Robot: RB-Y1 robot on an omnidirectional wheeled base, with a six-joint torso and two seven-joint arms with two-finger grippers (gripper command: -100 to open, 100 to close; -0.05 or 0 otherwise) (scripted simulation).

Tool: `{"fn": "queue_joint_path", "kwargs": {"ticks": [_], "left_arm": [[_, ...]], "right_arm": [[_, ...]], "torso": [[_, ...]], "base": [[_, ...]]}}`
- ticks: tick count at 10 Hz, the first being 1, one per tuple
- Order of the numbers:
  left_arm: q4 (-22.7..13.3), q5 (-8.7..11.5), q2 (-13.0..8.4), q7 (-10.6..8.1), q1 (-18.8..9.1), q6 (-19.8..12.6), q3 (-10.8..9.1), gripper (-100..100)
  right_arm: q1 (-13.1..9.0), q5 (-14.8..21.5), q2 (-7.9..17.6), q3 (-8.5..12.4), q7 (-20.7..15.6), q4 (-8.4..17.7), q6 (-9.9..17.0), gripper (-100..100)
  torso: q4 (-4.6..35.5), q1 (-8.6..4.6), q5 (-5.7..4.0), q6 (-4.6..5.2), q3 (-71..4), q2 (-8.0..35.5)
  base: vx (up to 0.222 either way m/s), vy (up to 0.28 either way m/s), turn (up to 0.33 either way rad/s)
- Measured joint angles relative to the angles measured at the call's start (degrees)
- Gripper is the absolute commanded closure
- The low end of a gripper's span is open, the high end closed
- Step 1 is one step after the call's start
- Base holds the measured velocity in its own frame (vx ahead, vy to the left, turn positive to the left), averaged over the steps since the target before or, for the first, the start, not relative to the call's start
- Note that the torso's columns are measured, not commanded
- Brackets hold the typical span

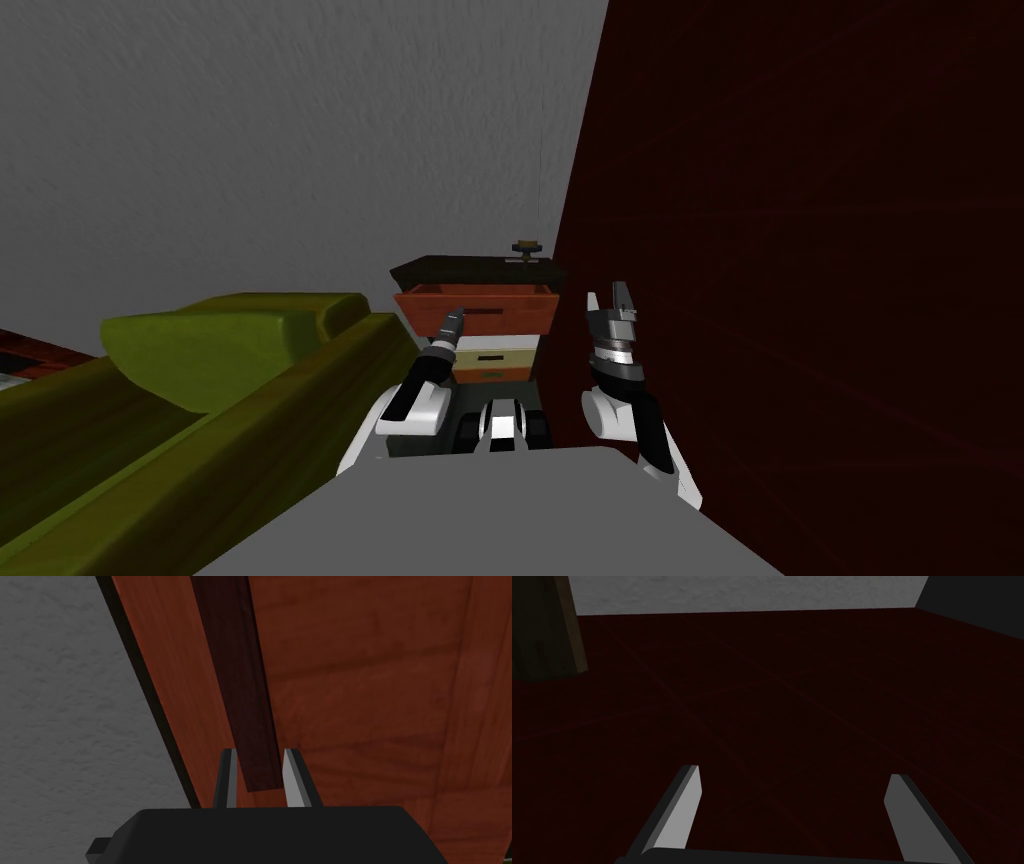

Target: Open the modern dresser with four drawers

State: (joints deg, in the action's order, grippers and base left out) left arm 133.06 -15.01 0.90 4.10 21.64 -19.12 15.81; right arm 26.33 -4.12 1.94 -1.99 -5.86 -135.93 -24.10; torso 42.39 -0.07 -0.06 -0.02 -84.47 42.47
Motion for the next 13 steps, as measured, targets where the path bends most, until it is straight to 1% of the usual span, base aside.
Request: {"fn": "queue_joint_path", "kwargs": {"ticks": [3,4,6,8,10,11,13], "left_arm": [[0.4,0.1,-0.3,-0.07,0.6,0.0,0.34,100],[0.6,0.1,-0.4,-0.07,0.9,0.1,0.48,-100],[3.2,-0.5,-0.4,0.19,2.0,-1.5,1.54,-100],[5.8,-1.3,-0.2,0.47,3.0,-3.4,2.63,-100],[8.9,-2.2,-0.1,0.85,4.0,-5.6,3.97,-100],[10.9,-2.7,0.0,1.08,5.2,-6.6,4.95,-100],[13.5,-3.8,0.3,1.48,6.6,-8.9,6.49,-100]], "right_arm": [[0.0,0.0,0.0,0.0,0.0,0.0,0.0,0],[0.0,0.0,0.0,0.0,0.0,0.0,0.0,0],[0.0,0.0,0.0,0.0,0.0,0.0,0.0,0],[0.0,0.0,0.0,0.0,0.0,0.0,0.0,0],[0.0,0.0,0.0,0.0,0.0,0.0,0.0,0],[0.0,0.0,0.0,0.0,0.0,0.0,0.0,0],[0.0,0.0,0.0,0.0,0.0,0.0,0.0,0]], "torso": [[-0.1,0.08,0.05,-0.02,0.0,0.0],[-0.1,0.05,0.05,0.0,0.0,0.0],[-0.2,0.1,0.05,0.02,-0.4,-0.7],[-0.2,0.09,0.05,0.03,-0.3,-0.4],[-0.1,0.05,0.05,0.02,0.0,-0.1],[-0.1,0.08,0.06,0.02,0.0,-0.1],[0.2,0.02,-0.06,-0.04,0.0,0.1]], "base": [[-0.167,-0.001,0.017],[-0.074,-0.002,-0.02],[0.053,0.009,-0.036],[0.062,0.018,-0.037],[0.053,0.015,-0.033],[0.035,0.016,-0.039],[0.028,0.007,-0.027]]}}
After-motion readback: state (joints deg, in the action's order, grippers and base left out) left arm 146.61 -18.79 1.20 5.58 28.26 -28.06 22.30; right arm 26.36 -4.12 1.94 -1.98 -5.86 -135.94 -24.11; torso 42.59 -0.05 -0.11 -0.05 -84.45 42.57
